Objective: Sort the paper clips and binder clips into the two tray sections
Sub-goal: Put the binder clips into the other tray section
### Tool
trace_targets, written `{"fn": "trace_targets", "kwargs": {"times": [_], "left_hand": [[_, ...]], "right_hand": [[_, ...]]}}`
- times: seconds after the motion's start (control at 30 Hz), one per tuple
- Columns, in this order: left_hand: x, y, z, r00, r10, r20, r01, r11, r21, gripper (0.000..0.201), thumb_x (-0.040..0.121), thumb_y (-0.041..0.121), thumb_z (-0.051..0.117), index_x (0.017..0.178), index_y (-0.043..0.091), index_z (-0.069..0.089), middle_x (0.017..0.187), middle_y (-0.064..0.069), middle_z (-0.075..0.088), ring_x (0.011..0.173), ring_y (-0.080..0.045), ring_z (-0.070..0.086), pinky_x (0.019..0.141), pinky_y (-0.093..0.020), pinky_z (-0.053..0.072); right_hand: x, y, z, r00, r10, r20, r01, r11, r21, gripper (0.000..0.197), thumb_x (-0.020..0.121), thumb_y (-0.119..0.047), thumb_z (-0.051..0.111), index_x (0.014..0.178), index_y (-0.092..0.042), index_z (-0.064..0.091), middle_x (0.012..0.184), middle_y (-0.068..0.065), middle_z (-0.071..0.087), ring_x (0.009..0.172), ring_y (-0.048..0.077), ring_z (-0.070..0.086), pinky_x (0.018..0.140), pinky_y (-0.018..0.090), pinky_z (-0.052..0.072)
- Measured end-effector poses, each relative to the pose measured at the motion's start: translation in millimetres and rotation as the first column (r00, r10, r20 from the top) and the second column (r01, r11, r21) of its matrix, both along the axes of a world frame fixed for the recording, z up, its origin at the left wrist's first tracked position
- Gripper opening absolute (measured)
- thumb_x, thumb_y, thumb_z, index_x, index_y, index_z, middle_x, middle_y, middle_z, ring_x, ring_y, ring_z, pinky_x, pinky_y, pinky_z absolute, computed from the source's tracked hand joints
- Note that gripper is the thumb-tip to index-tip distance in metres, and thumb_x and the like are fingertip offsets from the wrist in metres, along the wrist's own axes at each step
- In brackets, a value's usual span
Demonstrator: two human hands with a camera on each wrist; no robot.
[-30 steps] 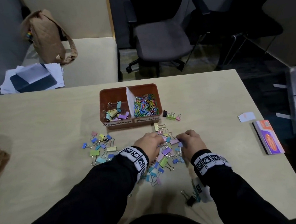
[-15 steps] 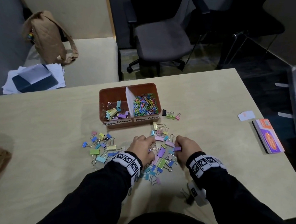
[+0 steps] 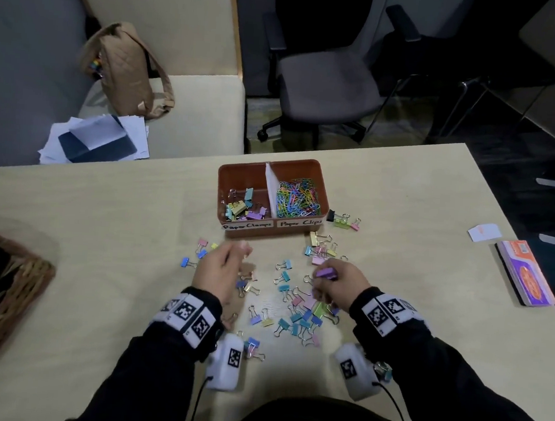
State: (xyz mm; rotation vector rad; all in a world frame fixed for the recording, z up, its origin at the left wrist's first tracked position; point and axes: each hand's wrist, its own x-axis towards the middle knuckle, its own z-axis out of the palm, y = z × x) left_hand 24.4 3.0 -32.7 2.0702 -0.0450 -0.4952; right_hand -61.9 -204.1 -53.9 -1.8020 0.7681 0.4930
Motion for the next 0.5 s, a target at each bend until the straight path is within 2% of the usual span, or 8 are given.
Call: {"fn": "trace_targets", "kwargs": {"times": [0.07, 0.17, 0.27, 0.3, 0.33, 0.4, 0.43, 0.5], "left_hand": [[19, 1, 12, 0.994, 0.018, 0.107, -0.018, 1.0, -0.004, 0.031, 0.097, 0.042, 0.045, 0.104, 0.02, 0.066, 0.085, 0.007, 0.064, 0.077, -0.009, 0.058, 0.065, -0.025, 0.046], [50, -2, 21, 0.98, 0.072, 0.185, -0.067, 0.997, -0.036, 0.024, 0.096, 0.04, 0.049, 0.101, 0.022, 0.065, 0.09, 0.004, 0.064, 0.079, -0.01, 0.059, 0.068, -0.025, 0.047], [68, -4, 22, 0.977, 0.1, 0.19, -0.088, 0.994, -0.072, 0.025, 0.098, 0.039, 0.045, 0.115, 0.028, 0.06, 0.091, 0.004, 0.066, 0.087, -0.02, 0.062, 0.083, -0.039, 0.053], [69, -4, 22, 0.979, 0.1, 0.179, -0.09, 0.994, -0.063, 0.027, 0.099, 0.037, 0.043, 0.119, 0.027, 0.058, 0.089, 0.005, 0.066, 0.087, -0.021, 0.061, 0.083, -0.039, 0.053], [69, -3, 21, 0.98, 0.097, 0.174, -0.091, 0.995, -0.045, 0.027, 0.099, 0.034, 0.043, 0.121, 0.027, 0.057, 0.086, 0.005, 0.066, 0.085, -0.021, 0.061, 0.082, -0.036, 0.051], [64, 2, 17, 0.981, 0.083, 0.174, -0.083, 0.997, -0.006, 0.021, 0.099, 0.029, 0.045, 0.115, 0.029, 0.058, 0.085, 0.003, 0.066, 0.082, -0.019, 0.061, 0.072, -0.026, 0.048], [59, 4, 15, 0.982, 0.072, 0.173, -0.075, 0.997, 0.014, 0.017, 0.098, 0.026, 0.047, 0.109, 0.029, 0.06, 0.086, 0.001, 0.066, 0.078, -0.015, 0.061, 0.065, -0.02, 0.045], [45, 7, 10, 0.987, 0.045, 0.155, -0.055, 0.997, 0.058, 0.012, 0.096, 0.023, 0.052, 0.099, 0.027, 0.063, 0.083, 0.002, 0.065, 0.066, -0.004, 0.058, 0.054, -0.013, 0.04]], "right_hand": [[21, 18, 15, 0.999, 0.045, 0.008, -0.046, 0.986, 0.159, 0.005, 0.092, -0.008, 0.058, 0.096, -0.01, 0.06, 0.088, 0.017, 0.067, 0.058, 0.017, 0.057, 0.052, 0.028, 0.051], [60, 44, 41, 0.996, -0.002, 0.085, -0.019, 0.968, 0.251, 0.007, 0.092, -0.005, 0.058, 0.098, -0.008, 0.059, 0.089, 0.016, 0.066, 0.061, 0.017, 0.057, 0.06, 0.031, 0.054], [94, 60, 58, 0.976, -0.165, 0.14, 0.102, 0.921, 0.376, 0.026, 0.086, 0.007, 0.061, 0.11, -0.002, 0.058, 0.1, 0.019, 0.064, 0.079, 0.026, 0.064, 0.084, 0.042, 0.057], [101, 62, 61, 0.972, -0.183, 0.146, 0.116, 0.919, 0.377, 0.037, 0.083, 0.012, 0.061, 0.119, 0.0, 0.057, 0.104, 0.019, 0.064, 0.087, 0.028, 0.064, 0.09, 0.045, 0.054], [105, 63, 62, 0.973, -0.183, 0.144, 0.121, 0.927, 0.356, 0.049, 0.081, 0.015, 0.062, 0.128, 0.002, 0.052, 0.11, 0.018, 0.064, 0.096, 0.03, 0.064, 0.093, 0.046, 0.052], [102, 62, 63, 0.973, -0.191, 0.13, 0.138, 0.931, 0.339, 0.062, 0.081, 0.018, 0.06, 0.138, 0.002, 0.042, 0.123, 0.017, 0.061, 0.109, 0.032, 0.061, 0.096, 0.045, 0.05], [97, 59, 64, 0.971, -0.209, 0.117, 0.156, 0.921, 0.356, 0.062, 0.081, 0.02, 0.058, 0.139, 0.002, 0.04, 0.125, 0.017, 0.059, 0.109, 0.033, 0.061, 0.096, 0.045, 0.05], [79, 49, 58, 0.965, -0.232, 0.121, 0.171, 0.909, 0.38, 0.048, 0.083, 0.016, 0.057, 0.128, 0.001, 0.051, 0.116, 0.017, 0.063, 0.096, 0.031, 0.065, 0.091, 0.043, 0.054]]}}
